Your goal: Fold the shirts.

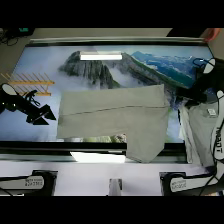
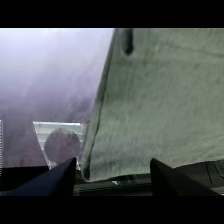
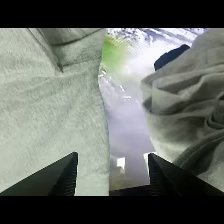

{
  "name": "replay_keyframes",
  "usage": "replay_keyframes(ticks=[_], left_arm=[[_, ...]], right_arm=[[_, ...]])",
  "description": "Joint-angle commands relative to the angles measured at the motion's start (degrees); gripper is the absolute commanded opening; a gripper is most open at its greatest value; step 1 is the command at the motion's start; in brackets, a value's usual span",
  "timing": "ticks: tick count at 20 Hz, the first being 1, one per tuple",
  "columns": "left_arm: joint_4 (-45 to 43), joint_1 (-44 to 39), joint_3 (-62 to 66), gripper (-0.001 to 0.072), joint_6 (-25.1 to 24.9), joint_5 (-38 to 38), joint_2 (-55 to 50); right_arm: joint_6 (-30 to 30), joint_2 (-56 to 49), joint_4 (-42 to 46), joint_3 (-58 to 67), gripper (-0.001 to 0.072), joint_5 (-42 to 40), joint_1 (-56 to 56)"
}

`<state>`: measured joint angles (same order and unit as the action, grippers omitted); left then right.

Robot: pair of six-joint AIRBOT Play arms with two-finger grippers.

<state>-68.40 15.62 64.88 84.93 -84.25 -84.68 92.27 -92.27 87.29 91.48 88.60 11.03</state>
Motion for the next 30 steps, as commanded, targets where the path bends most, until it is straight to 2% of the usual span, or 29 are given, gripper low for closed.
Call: replay_keyframes(ticks=[1,4,13,14,15,16,17,20,21,22,25,28,30], left_arm=[[1.6,0.5,-18.8,0.052,-2.9,7.0,8.9],[2.3,0.5,-23.8,0.052,-3.3,9.6,11.1],[5.0,-3.9,-24.0,0.0499,-0.2,17.0,9.5],[5.0,-4.4,-24.0,0.0456,-0.2,17.2,9.1],[5.0,-4.6,-24.0,0.0243,-0.2,17.6,9.0],[5.0,-4.6,-24.0,0.0112,-0.2,17.8,9.0],[5.0,-4.5,-24.0,0.0042,-0.5,17.8,9.0],[5.0,-4.6,-23.9,0.0039,-1.6,17.9,9.5],[5.0,-4.6,-23.8,0.0039,-2.0,17.8,9.7],[5.0,-4.6,-23.8,0.0039,-2.4,17.8,9.9],[5.0,-4.6,-23.8,0.004,-2.7,17.7,10.4],[5.0,-4.6,-23.8,0.0039,-2.8,17.6,10.4],[5.0,-4.6,-23.8,0.004,-2.9,17.2,10.4]], right_arm=[[-1.0,4.1,-4.2,-4.0,0.042,-0.1,1.1],[-1.7,4.3,-6.9,-4.0,0.0419,0.4,1.1],[-1.9,4.5,-6.9,-4.0,0.0412,1.5,1.1],[-1.9,4.6,-6.8,-4.0,0.0412,1.6,1.1],[-1.9,4.9,-6.8,-4.0,0.0412,1.8,1.1],[-2.1,5.2,-6.6,-4.0,0.0412,2.3,1.1],[-3.2,5.8,-6.8,-4.5,0.0417,2.8,1.1],[-4.2,10.6,-7.8,-15.1,0.0437,1.7,1.1],[-4.3,12.9,-8.0,-20.9,0.0481,0.4,1.1],[-4.8,14.8,-8.4,-26.2,0.0485,-1.0,1.1],[-6.5,18.3,-10.6,-39.3,0.0478,-6.3,1.1],[-6.6,18.3,-13.1,-46.3,0.0421,-12.0,1.1],[-6.6,18.3,-13.1,-48.3,0.042,-14.0,1.1]])
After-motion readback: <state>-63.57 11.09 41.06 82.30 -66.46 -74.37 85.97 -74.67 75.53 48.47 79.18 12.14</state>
